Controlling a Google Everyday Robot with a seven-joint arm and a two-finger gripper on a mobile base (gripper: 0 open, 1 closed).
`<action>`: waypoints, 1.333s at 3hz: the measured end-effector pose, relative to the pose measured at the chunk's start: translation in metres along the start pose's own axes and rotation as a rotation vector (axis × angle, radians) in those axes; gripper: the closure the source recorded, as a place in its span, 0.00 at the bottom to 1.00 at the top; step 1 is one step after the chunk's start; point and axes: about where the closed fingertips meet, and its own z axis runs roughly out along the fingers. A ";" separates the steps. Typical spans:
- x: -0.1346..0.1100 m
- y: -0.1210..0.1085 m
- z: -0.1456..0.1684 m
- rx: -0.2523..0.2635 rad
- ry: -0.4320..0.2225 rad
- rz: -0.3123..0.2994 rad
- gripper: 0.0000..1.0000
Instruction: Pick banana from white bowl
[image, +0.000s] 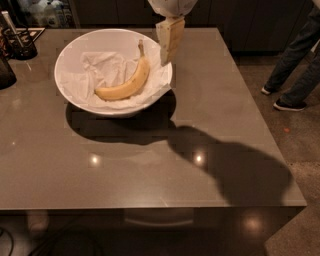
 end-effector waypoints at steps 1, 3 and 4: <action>0.000 0.000 0.000 0.000 0.000 0.000 0.00; 0.012 -0.006 0.021 -0.085 -0.051 -0.018 0.00; 0.019 0.002 0.048 -0.156 -0.121 -0.001 0.00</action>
Offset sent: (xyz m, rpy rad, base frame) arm 0.0199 0.0038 -0.0068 -0.0340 0.0716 0.0347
